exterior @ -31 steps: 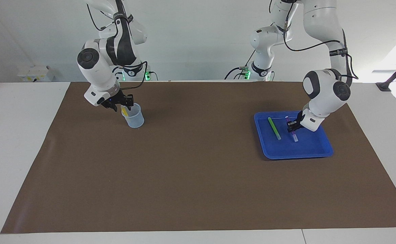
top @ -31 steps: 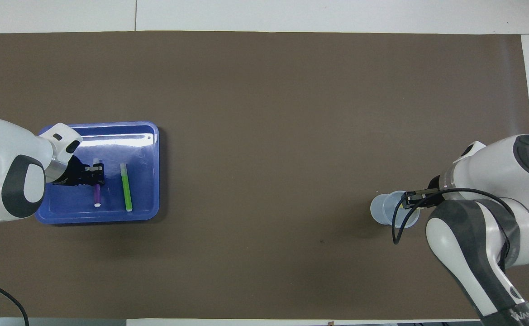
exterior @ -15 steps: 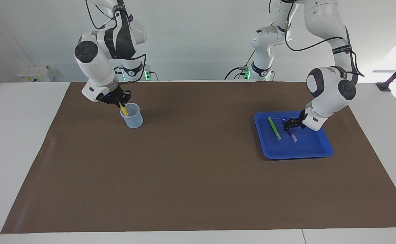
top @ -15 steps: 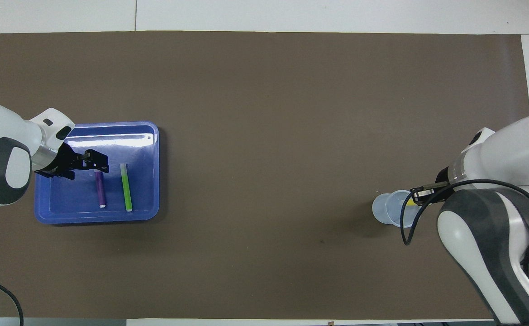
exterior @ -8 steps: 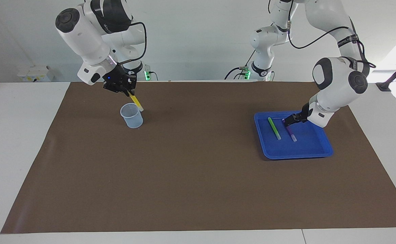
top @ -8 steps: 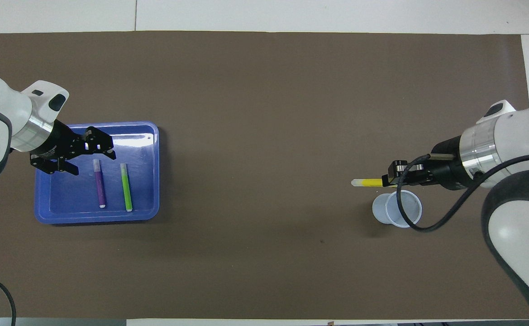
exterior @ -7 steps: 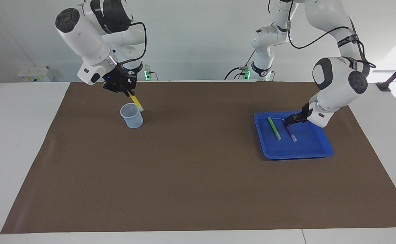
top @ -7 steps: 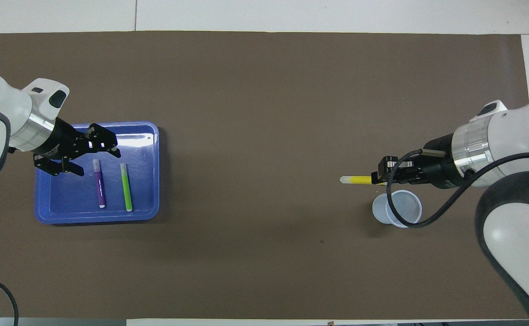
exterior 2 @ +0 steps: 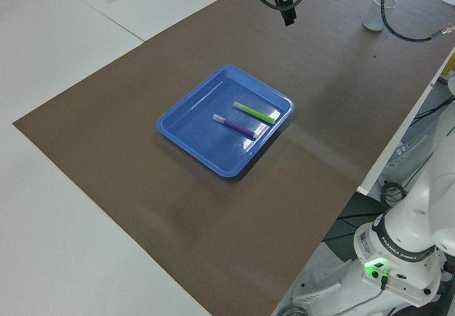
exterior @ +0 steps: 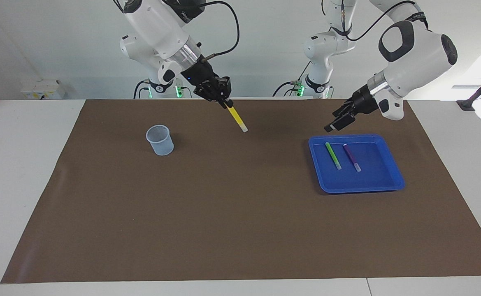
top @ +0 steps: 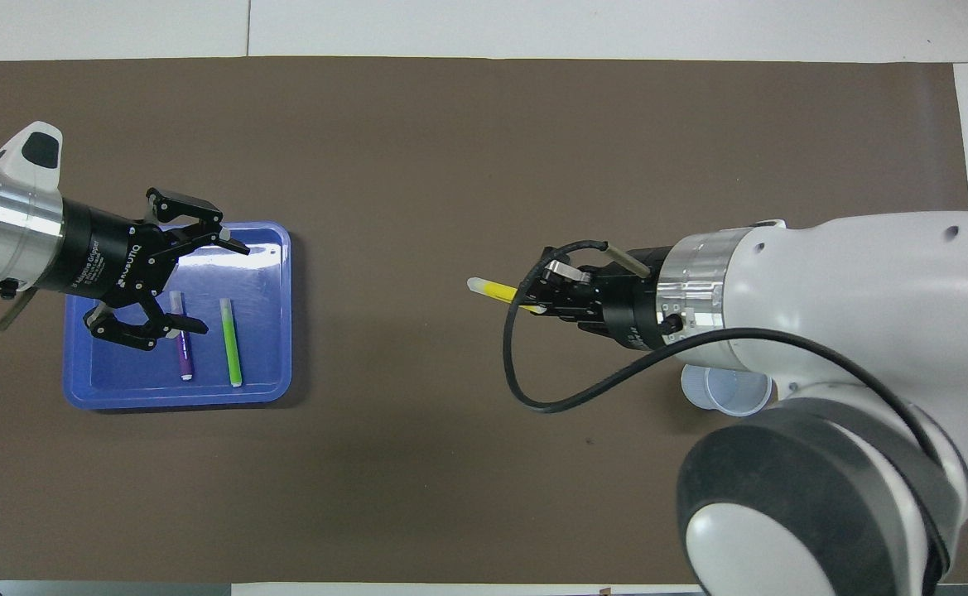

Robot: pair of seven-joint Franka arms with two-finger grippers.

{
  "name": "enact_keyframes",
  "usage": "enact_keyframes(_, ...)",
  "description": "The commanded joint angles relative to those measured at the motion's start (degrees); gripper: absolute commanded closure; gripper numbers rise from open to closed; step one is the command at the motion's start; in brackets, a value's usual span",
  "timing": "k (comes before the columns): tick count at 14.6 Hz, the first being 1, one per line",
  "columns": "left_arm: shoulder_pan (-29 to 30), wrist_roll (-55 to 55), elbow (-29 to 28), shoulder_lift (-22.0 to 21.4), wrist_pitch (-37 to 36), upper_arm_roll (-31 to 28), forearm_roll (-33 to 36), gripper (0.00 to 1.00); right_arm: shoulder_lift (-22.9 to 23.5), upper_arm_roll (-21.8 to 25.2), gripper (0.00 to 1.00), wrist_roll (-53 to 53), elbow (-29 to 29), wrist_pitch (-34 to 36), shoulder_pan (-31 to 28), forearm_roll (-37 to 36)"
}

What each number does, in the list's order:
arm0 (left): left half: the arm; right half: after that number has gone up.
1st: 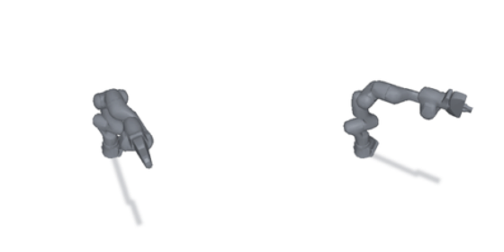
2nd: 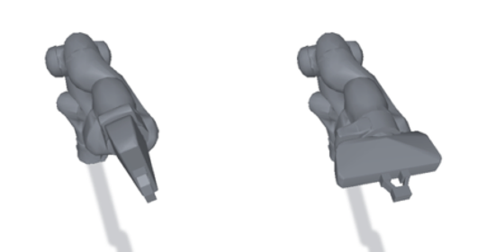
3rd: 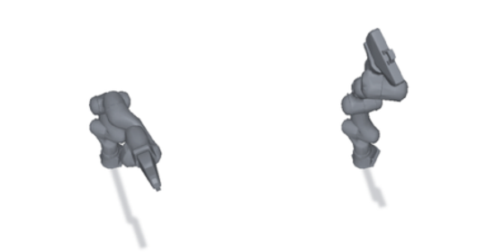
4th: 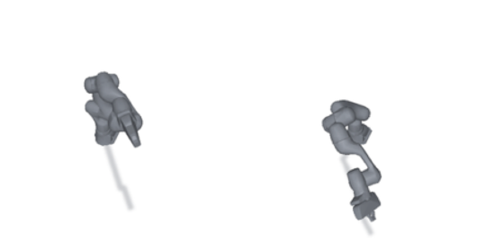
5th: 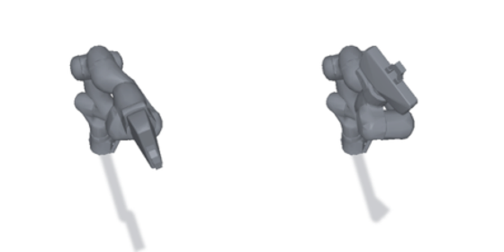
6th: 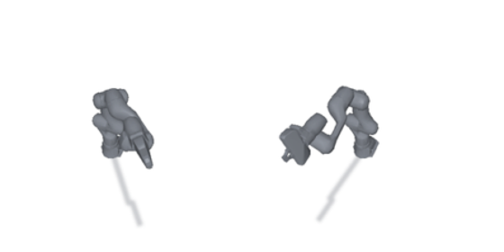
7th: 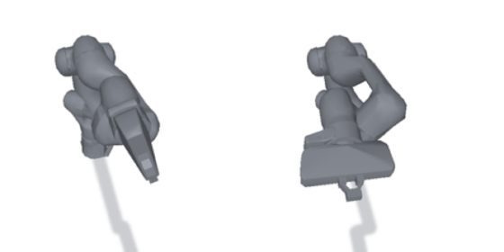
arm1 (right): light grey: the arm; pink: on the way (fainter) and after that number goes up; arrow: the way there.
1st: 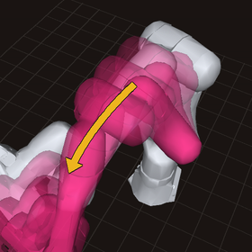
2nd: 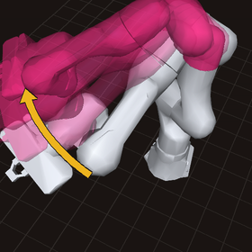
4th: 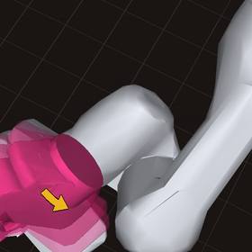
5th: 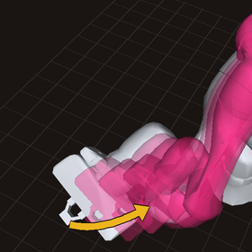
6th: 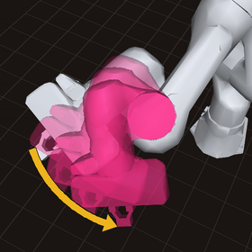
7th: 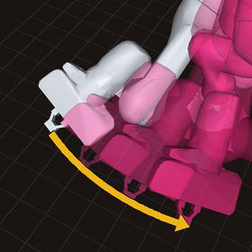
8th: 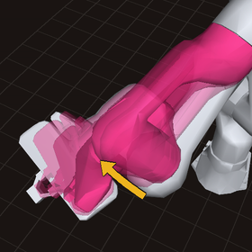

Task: Right arm passes pens to left for tray arrangement
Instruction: 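Grasp the yellow pen with the left gripper from the right gripper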

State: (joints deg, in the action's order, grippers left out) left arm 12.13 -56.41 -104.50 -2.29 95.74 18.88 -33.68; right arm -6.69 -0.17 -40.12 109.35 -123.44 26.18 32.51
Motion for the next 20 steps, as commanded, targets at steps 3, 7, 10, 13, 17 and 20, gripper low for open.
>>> enact_keyframes(3,-0.2,-12.8,-5.7,-5.0,1.7,0.1,-15.4,0.0,0.0,0.3,1.0,-10.8,2.4,-11.7,6.7,1.2)
enact_keyframes(7,-0.6,-13.6,-11.6,-8.5,4.2,0.1,-25.5,0.0,1.1,0.2,1.0,-11.2,2.5,-14.5,10.5,1.2)
enact_keyframes(10,-2.6,-13.1,-14.6,-9.9,8.2,0.2,-28.5,0.0,2.2,0.2,1.0,-11.4,2.5,-16.5,14.1,1.1)
enact_keyframes(13,-7.0,-11.4,-17.8,-12.2,13.7,0.2,-30.0,0.0,2.0,0.1,1.0,-11.3,3.3,-16.4,14.6,1.1)
enact_keyframes(17,-6.9,-5.5,-21.7,-15.5,13.7,-0.2,-31.2,0.0,1.9,0.1,1.0,-10.7,3.5,-16.3,14.5,1.1)
enact_keyframes(20,-7.6,-5.6,-24.7,-17.6,15.9,0.0,-31.2,0.0,1.6,0.1,1.0,-10.4,4.3,-16.3,14.5,1.1)
